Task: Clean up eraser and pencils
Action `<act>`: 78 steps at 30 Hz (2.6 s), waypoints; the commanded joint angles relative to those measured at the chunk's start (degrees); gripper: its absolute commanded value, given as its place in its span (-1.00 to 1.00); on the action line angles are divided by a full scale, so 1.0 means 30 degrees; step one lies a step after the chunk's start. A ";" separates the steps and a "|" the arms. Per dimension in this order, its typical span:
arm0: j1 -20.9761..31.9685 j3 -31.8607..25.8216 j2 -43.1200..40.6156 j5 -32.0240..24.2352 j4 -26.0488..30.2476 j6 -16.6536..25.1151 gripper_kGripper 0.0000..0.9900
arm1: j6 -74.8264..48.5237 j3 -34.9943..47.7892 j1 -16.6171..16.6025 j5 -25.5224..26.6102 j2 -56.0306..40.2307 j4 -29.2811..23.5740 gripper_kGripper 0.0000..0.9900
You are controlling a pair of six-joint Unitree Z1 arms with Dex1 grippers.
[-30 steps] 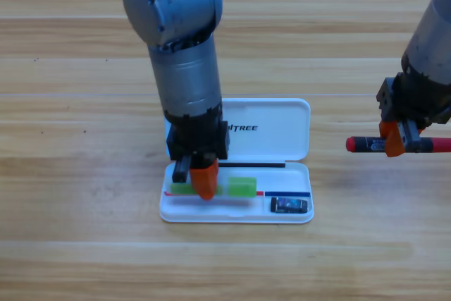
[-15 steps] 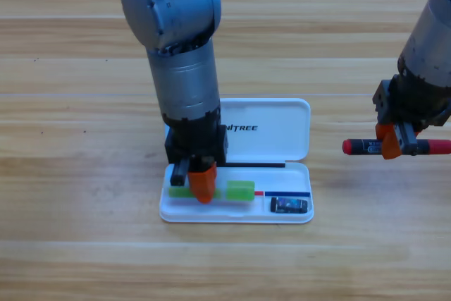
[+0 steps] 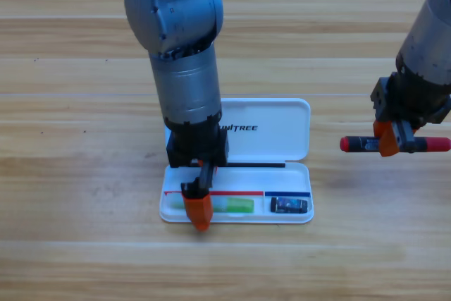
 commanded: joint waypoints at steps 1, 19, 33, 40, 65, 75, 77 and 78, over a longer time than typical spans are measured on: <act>-0.0015 0.0180 0.0583 -0.0222 0.0154 -0.0308 1.00 | 0.0498 -0.0670 0.1461 -0.0027 0.0689 0.0235 -1.00; 0.9272 0.1498 -0.8294 -0.1716 0.3728 0.3882 1.00 | 0.1933 -0.7613 0.4362 -0.0145 0.7515 0.0880 -1.00; 1.1616 0.3373 -0.8558 -0.2712 0.3640 0.6050 1.00 | 0.2109 -0.9254 0.4508 -0.0496 0.9331 0.0880 -1.00; 1.1616 0.3695 -0.8382 -0.2800 0.3494 0.6167 1.00 | 0.2256 -0.9283 0.4508 -0.0496 0.9448 0.0880 -1.00; 1.1616 0.4076 -0.8089 -0.2918 0.3318 0.6167 1.00 | 0.4131 -0.5123 0.4450 0.4396 -0.2329 0.0909 0.96; 1.1616 0.1088 -0.6536 -0.3943 0.3582 0.6196 0.29 | 0.5273 0.0707 0.2926 0.7971 -0.8100 -0.2167 0.96; 1.1616 0.0355 -0.5950 -0.4470 0.3582 0.6372 -0.02 | 0.5859 0.2084 0.2926 0.8059 -0.8891 -0.3280 0.96; 1.1616 -0.0055 -0.5599 -0.4763 0.3582 0.6489 -0.20 | 0.5947 0.2523 0.2926 0.8205 -0.9126 -0.3573 0.96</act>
